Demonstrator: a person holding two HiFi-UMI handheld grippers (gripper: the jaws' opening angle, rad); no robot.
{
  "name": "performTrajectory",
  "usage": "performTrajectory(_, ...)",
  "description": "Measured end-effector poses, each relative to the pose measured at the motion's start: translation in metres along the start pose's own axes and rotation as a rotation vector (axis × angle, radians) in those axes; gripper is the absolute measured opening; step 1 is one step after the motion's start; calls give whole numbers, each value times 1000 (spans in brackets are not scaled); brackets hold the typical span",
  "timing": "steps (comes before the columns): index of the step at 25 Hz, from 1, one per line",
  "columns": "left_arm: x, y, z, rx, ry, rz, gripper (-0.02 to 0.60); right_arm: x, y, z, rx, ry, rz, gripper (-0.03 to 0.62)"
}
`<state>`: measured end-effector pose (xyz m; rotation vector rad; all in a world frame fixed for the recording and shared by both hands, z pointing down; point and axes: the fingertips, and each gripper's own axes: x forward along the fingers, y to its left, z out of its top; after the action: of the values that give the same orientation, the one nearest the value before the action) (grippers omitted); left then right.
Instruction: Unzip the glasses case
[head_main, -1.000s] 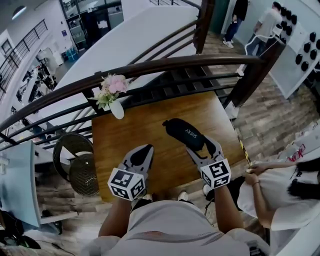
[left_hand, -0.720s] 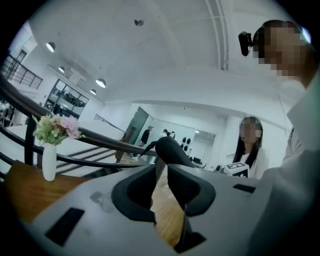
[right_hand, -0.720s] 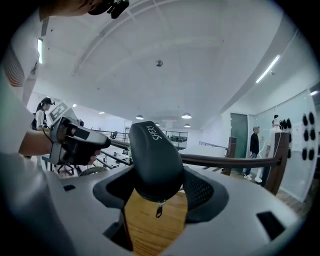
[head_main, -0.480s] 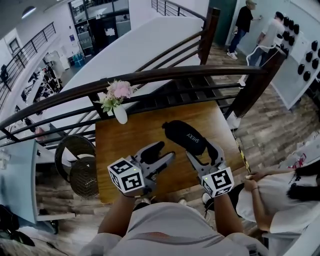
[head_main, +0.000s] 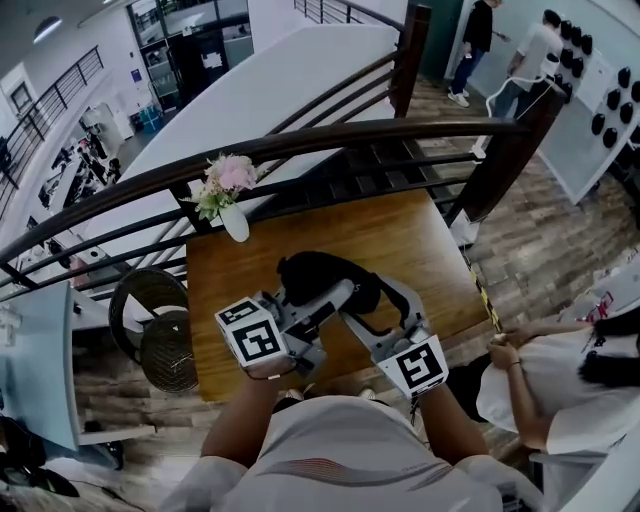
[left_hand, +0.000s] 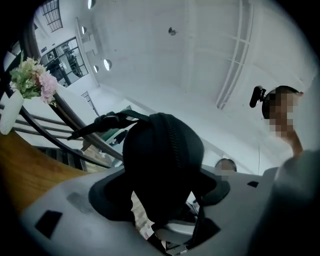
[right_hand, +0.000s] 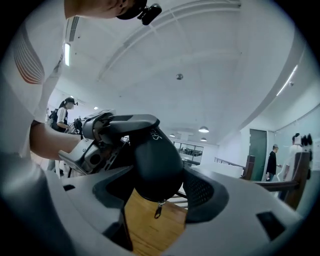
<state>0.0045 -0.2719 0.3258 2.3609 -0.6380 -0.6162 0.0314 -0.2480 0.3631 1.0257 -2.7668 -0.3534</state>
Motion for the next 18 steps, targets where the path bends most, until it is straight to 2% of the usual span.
performTrajectory(8,2,5,-3,0,3,27,277,-2,9,-9,30,29,25,359)
performTrajectory(12,-3,8,7,21,-24,41,273,-14,3,-29,119,88,26,350)
performTrajectory(13,-3,8,9,29,-26,44,273,-17,1,-35,140,110,28,339)
performTrajectory(16,-3,10,12,48,-24,54,273,-23,-3,-46,155,151,24,202)
performTrajectory(18,-3,12,10,46,-19,54,272,-20,0,-49,148,172,29,170)
